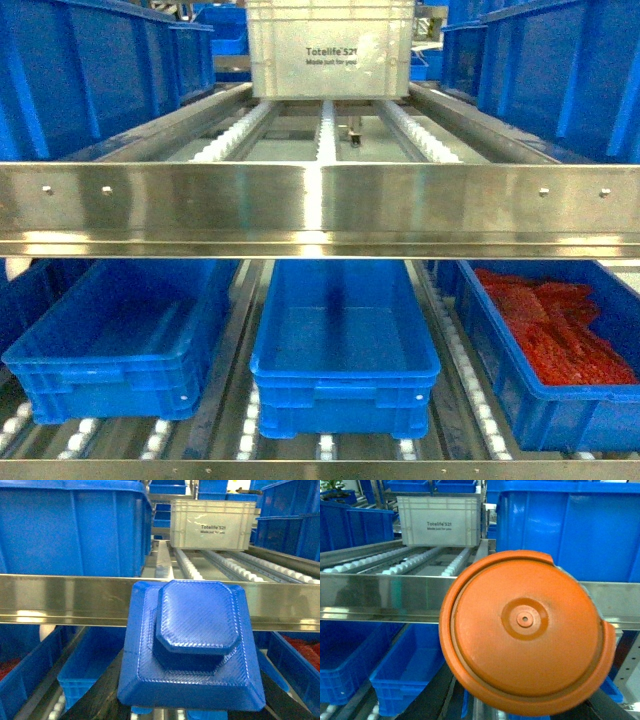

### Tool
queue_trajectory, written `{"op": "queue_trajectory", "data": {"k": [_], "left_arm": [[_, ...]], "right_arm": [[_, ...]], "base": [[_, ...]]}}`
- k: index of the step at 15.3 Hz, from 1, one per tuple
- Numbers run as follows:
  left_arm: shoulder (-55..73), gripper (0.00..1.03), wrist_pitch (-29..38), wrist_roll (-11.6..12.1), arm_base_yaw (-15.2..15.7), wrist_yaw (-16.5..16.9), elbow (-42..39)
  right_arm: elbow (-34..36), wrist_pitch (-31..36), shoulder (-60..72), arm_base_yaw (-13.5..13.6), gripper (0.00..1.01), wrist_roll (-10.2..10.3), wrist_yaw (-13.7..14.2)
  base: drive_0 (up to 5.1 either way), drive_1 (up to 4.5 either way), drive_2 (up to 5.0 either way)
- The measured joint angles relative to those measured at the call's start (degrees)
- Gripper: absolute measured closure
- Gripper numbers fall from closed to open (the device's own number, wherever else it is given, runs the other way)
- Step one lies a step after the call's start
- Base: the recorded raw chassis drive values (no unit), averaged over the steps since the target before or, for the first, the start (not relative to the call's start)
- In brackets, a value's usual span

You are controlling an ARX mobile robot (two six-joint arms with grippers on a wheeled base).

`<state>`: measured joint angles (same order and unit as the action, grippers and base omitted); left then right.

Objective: Sort blue parts and orange caps into right shelf containers

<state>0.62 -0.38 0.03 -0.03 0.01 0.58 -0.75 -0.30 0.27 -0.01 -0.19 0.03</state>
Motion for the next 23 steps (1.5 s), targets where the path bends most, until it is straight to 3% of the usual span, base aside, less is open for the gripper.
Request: {"op": "queue_trajectory", "data": {"k": [6, 23], "left_arm": [[0.0, 0.6, -0.09, -0.02, 0.0, -0.13, 0.0], [0.0, 0.6, 0.04, -0.02, 0.02, -0.07, 0.0]], "right_arm": [[0.0, 0.0, 0.0, 0.0, 0.61, 0.0, -0.04], [0.0, 0.0, 0.0, 0.0, 0.61, 0.0, -0.09]], "base": [[-4.9, 2.51, 2.5], [0.0, 0.0, 0.0]]}}
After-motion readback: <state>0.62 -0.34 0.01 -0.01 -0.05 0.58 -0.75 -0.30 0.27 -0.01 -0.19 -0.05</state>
